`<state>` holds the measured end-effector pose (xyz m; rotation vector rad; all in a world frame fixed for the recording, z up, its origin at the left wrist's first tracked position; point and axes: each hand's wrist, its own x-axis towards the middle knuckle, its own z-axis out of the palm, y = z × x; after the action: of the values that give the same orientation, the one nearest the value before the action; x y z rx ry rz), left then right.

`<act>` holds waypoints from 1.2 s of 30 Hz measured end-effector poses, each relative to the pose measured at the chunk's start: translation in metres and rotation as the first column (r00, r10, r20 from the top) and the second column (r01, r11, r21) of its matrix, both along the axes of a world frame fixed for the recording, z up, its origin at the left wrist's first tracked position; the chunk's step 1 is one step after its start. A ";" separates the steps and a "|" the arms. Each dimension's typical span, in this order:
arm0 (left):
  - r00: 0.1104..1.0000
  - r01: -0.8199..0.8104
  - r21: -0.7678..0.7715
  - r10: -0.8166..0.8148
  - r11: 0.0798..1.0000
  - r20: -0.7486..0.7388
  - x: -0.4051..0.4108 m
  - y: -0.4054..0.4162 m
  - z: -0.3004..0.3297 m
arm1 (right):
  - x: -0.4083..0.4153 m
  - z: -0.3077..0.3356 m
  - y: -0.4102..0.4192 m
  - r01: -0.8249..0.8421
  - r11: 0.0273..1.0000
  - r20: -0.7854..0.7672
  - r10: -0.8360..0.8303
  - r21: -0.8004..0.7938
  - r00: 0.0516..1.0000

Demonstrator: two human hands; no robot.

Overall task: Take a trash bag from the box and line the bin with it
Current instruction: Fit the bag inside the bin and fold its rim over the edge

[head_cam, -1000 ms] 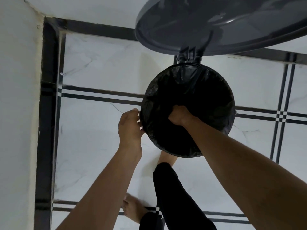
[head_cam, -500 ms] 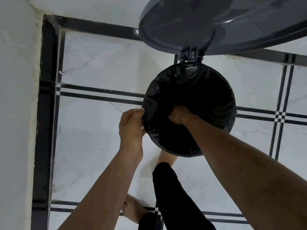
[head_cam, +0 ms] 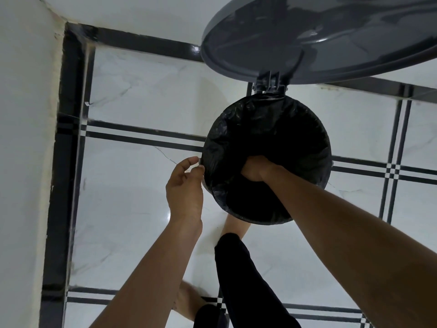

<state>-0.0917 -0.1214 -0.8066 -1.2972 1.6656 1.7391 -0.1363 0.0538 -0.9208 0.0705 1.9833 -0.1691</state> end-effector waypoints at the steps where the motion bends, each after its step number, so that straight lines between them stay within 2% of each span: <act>1: 1.000 -0.006 0.014 0.006 1.000 -0.002 0.001 0.000 0.000 | 0.000 0.000 -0.001 0.006 1.000 0.011 -0.006 -0.011 1.000; 7: 0.999 -0.028 0.123 0.032 0.992 -0.027 0.006 0.003 -0.002 | 0.004 -0.008 -0.007 0.011 1.000 -0.026 -0.011 -0.017 1.000; 15: 0.997 -0.070 0.153 0.068 0.986 0.019 0.005 0.006 0.007 | 0.011 0.005 0.005 -0.086 0.994 -0.067 0.090 0.060 0.994; 20: 0.997 -0.072 0.161 0.069 0.984 0.021 0.004 0.006 0.007 | 0.010 0.001 0.002 0.008 1.000 0.048 -0.006 -0.030 0.999; 24: 0.998 -0.058 0.153 0.054 0.987 0.026 0.003 0.005 0.006 | 0.008 0.013 -0.002 0.061 0.997 0.036 -0.059 -0.049 0.998; 27: 0.999 0.022 0.081 -0.025 0.996 0.040 0.001 0.008 0.013 | 0.007 0.040 -0.003 0.147 0.987 -0.031 -0.150 -0.069 0.988; 29: 0.985 0.170 -0.095 -0.169 0.981 0.027 0.002 0.010 0.023 | 0.007 0.067 -0.001 0.207 0.975 -0.045 -0.211 -0.080 0.976; 31: 0.924 0.327 -0.315 -0.372 0.891 -0.093 0.003 0.011 0.042 | 0.009 0.098 0.006 0.254 0.957 -0.094 -0.269 -0.143 0.959; 33: 0.752 0.401 -0.530 -0.599 0.747 -0.275 0.000 0.014 0.072 | 0.013 0.139 0.013 0.251 0.934 -0.226 -0.310 -0.255 0.924; 34: 0.637 0.382 -0.634 -0.689 0.672 -0.346 -0.006 0.015 0.088 | 0.016 0.162 0.017 0.228 0.921 -0.356 -0.338 -0.317 0.871; 36: 0.396 0.247 -0.788 -0.800 0.565 -0.450 -0.024 0.020 0.122 | 0.022 0.219 0.022 0.138 0.913 -0.661 -0.377 -0.385 0.649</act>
<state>-0.1155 -0.1013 -0.6846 0.1556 2.9152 1.3596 -0.1145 0.0758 -0.7015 0.1035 2.7174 -0.8045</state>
